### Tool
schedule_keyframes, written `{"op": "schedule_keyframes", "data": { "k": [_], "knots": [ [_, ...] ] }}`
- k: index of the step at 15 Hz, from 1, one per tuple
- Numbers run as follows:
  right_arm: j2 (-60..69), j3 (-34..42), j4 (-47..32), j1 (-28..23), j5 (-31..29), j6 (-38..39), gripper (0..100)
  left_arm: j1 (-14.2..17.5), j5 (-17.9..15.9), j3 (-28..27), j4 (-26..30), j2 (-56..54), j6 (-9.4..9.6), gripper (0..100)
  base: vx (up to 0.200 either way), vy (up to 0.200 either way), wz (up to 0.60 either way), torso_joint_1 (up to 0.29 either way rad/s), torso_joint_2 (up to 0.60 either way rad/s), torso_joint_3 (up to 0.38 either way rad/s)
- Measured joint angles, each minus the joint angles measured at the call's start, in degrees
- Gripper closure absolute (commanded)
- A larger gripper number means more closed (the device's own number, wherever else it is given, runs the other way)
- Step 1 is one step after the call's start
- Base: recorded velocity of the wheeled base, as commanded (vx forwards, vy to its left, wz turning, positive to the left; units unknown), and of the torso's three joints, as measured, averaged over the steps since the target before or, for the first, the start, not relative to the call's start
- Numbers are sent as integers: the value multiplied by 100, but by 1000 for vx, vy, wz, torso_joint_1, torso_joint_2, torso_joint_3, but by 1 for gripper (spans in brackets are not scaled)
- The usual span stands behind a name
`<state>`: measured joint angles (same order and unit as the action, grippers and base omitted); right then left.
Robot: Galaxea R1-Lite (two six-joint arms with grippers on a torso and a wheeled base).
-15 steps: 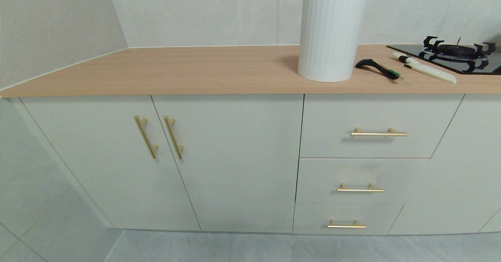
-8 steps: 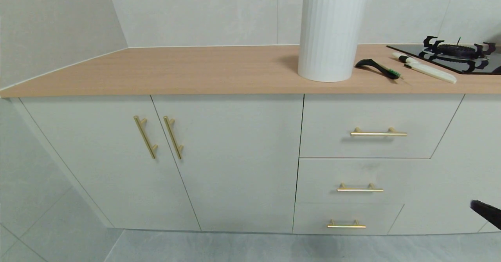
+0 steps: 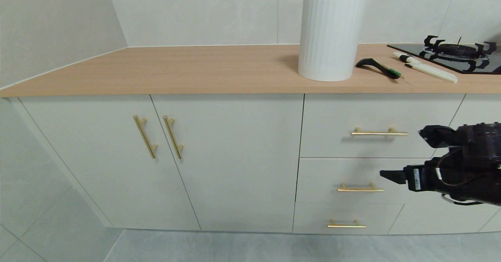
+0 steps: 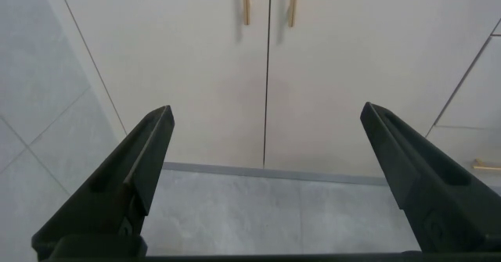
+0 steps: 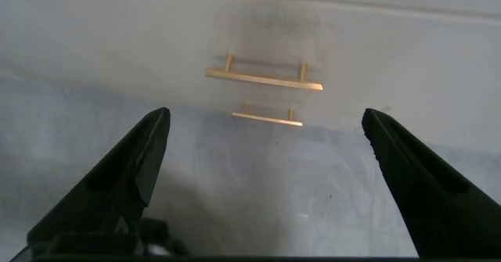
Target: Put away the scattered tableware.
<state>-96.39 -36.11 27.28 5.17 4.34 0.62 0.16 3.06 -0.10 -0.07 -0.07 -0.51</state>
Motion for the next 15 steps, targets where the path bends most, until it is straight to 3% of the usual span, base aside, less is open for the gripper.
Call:
{"op": "schedule_keyframes", "data": {
  "k": [4, 8, 15],
  "knots": [
    [-1432, -622, 547, 73, -185, -62, 0, 0, 0, 0, 0, 0, 0, 0, 0, 0, 0, 0, 0, 0],
    [-2350, -758, 1330, 310, -690, -62, 0, -2, 0, 0, -2, 0, 2, 0, 0, 0, 0, 0, 0, 0],
    [-3143, -892, 1857, 334, -1148, -57, 0, 0, 0, 0, -2, 0, 0, 0, 0, 0, 0, 0, 0, 0]
  ]
}}
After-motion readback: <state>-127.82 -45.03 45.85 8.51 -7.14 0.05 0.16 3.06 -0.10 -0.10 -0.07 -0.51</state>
